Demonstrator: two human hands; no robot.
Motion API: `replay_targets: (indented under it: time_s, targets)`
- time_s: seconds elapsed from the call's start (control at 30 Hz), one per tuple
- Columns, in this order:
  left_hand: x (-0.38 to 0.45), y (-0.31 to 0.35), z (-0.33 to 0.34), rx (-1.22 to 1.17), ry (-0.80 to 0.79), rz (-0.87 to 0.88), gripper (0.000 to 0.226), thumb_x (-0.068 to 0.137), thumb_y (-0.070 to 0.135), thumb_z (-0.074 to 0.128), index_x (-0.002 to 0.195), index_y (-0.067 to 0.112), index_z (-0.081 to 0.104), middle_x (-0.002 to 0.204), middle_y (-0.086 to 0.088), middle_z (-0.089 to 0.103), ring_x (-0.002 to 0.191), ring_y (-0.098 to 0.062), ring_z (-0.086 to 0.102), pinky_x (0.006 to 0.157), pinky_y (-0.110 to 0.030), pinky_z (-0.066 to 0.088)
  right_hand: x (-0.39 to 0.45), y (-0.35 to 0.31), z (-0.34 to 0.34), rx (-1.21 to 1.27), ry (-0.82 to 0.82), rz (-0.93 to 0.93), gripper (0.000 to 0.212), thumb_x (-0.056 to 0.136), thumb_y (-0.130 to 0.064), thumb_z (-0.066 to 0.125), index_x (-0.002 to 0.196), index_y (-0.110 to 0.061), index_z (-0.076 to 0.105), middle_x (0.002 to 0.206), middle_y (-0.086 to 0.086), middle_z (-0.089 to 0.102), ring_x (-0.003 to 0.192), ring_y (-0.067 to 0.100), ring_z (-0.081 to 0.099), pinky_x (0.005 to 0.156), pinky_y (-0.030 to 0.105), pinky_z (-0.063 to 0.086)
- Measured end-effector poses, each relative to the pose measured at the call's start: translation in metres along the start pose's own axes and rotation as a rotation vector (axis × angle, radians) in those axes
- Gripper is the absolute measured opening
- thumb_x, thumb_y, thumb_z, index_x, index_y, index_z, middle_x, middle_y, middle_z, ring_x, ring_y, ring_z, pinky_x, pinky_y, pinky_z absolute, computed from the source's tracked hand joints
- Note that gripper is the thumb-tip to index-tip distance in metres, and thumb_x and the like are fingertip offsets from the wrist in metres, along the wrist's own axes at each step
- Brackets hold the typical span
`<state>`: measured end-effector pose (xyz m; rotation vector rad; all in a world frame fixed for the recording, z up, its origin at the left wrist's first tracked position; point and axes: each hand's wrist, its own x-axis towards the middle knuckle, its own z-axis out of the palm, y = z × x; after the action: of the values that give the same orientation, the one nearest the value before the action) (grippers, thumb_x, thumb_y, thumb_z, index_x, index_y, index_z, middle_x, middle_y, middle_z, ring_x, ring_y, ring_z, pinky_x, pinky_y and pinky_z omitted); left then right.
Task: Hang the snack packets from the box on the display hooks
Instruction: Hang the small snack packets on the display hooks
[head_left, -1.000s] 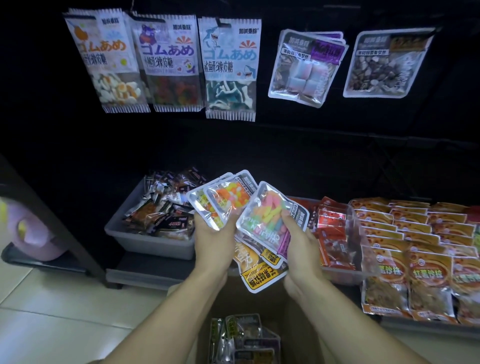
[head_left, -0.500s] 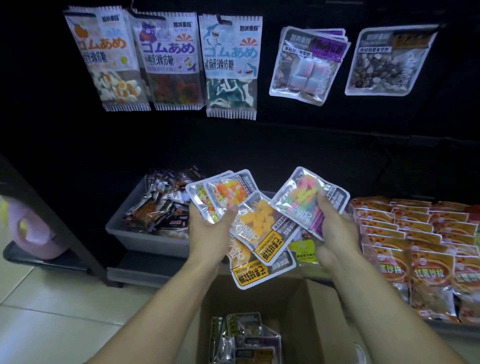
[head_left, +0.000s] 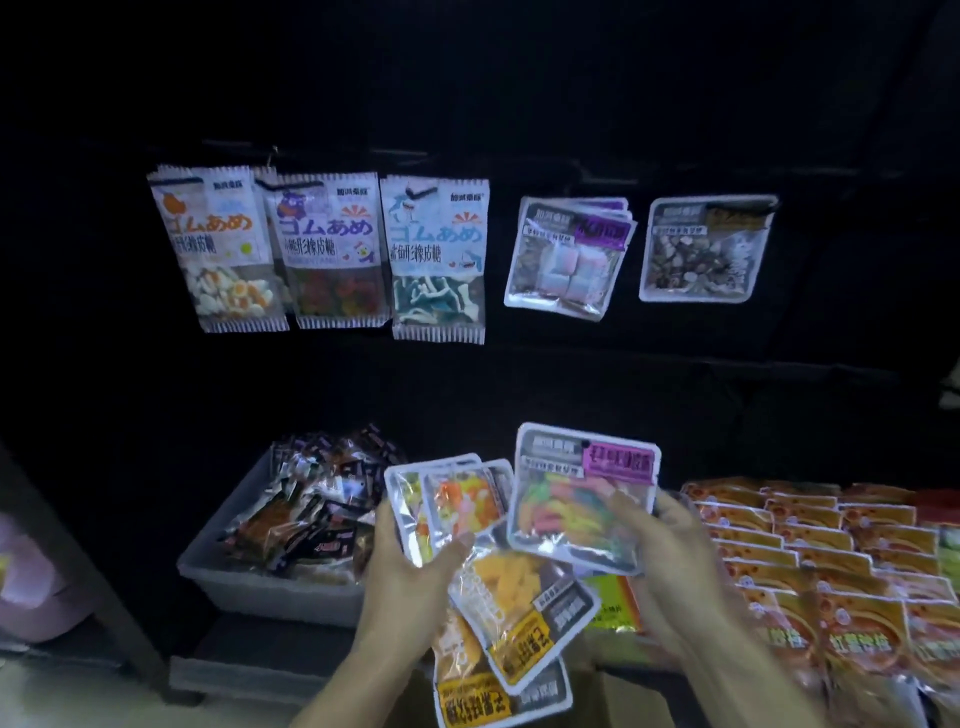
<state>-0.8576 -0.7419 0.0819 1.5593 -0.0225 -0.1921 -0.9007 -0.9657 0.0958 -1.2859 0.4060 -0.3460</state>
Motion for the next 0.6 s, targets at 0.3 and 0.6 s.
replay_targets:
  time_s: [0.3,0.6]
  targets:
    - [-0.022,0.052,0.037,0.02,-0.015,0.056,0.061,0.085,-0.007,0.08,0.121,0.034,0.051,0.108,0.011,0.07,0.084,0.002,0.065,0.063,-0.01,0.046,-0.013,-0.068,0.005,-0.143,-0.034,-0.118,0.008,0.096,-0.016,0.074,0.103,-0.013,0.074,0.099,0.018,0.08,0.09,0.042,0.078,0.086,0.062,0.061]
    - [-0.05,0.155,0.064,-0.083,-0.056,0.165,0.054,0.096,0.023,0.078,0.134,0.043,0.046,0.122,0.016,0.065,0.103,-0.012,0.064,0.075,-0.033,0.05,-0.03,-0.187,-0.01,-0.339,0.006,-0.359,0.005,0.095,-0.021,0.077,0.093,-0.018,0.082,0.09,0.002,0.082,0.075,0.014,0.078,0.063,0.025,0.059]
